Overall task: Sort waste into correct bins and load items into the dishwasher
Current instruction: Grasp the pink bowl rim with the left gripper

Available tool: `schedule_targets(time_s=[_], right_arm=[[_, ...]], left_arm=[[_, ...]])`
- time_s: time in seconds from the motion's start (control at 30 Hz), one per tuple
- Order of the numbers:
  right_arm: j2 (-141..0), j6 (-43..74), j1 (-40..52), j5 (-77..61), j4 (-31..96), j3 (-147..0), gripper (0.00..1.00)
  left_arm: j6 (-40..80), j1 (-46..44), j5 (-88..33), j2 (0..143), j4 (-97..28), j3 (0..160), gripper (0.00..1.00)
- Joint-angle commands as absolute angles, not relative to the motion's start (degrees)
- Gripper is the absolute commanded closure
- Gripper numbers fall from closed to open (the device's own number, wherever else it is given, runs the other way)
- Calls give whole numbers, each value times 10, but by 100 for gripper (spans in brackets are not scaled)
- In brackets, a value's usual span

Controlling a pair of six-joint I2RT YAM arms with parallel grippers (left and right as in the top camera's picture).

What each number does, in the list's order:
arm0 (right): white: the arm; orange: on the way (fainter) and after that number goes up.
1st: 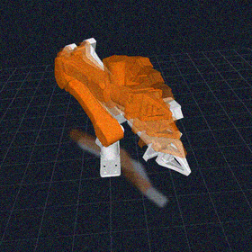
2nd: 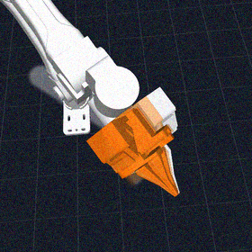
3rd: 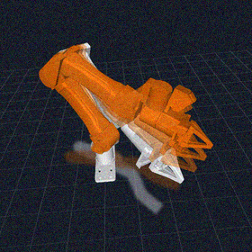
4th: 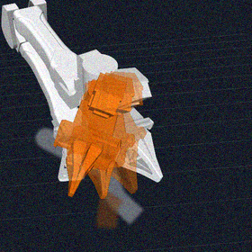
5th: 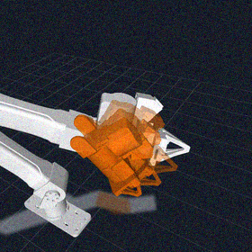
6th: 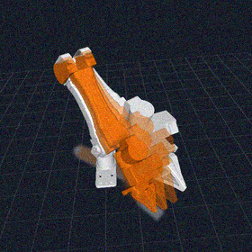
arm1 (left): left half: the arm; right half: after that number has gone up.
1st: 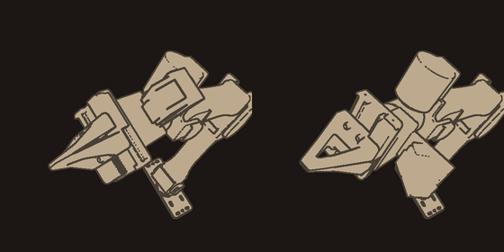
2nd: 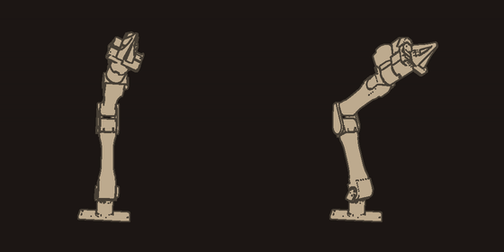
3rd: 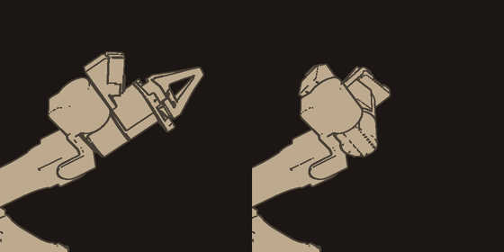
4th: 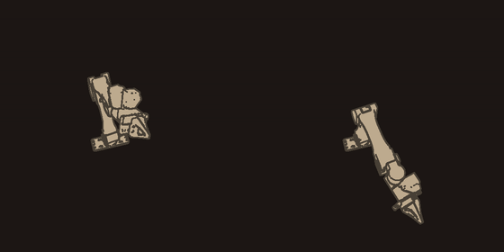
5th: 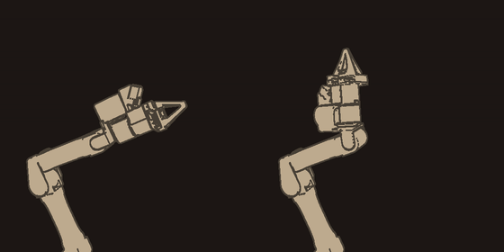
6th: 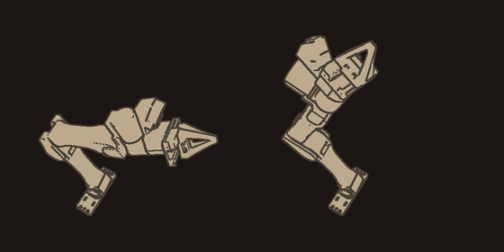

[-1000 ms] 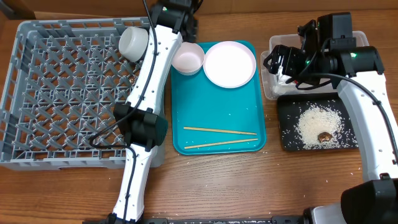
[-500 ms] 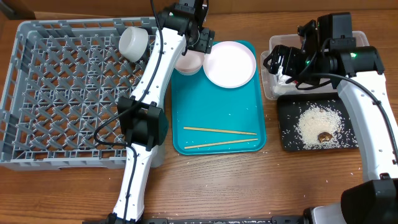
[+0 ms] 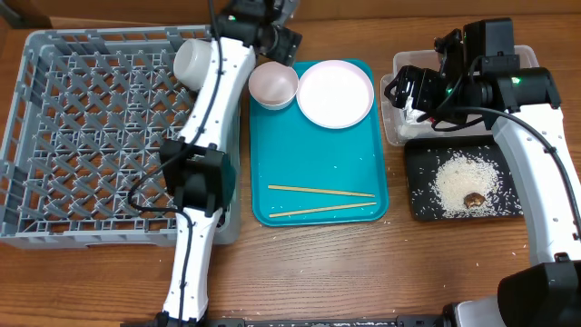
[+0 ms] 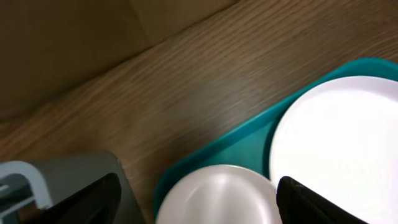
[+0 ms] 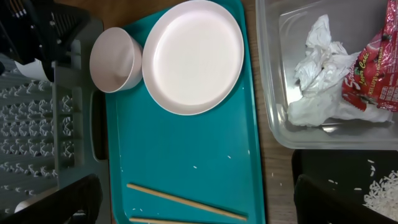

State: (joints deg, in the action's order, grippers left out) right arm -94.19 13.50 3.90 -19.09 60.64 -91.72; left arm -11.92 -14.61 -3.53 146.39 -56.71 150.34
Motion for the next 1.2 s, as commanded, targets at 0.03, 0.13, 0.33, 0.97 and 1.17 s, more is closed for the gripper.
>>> schedule_targets(time_s=[0.03, 0.13, 0.33, 0.97, 1.17], right_arm=[[-939, 135, 41, -189, 604, -923, 0], [-939, 135, 41, -189, 604, -923, 0], [-939, 135, 41, -189, 604, -923, 0], [-939, 135, 41, -189, 604, -923, 0], [-939, 135, 41, -189, 604, -923, 0]], left_arm=[[-180, -113, -119, 1469, -561, 1500, 18], [-198, -112, -130, 1471, -561, 1494, 19], [-225, -125, -118, 1502, -563, 1491, 20], [-244, -138, -37, 1556, -569, 1491, 26], [-244, -150, -41, 1556, -651, 1491, 41]])
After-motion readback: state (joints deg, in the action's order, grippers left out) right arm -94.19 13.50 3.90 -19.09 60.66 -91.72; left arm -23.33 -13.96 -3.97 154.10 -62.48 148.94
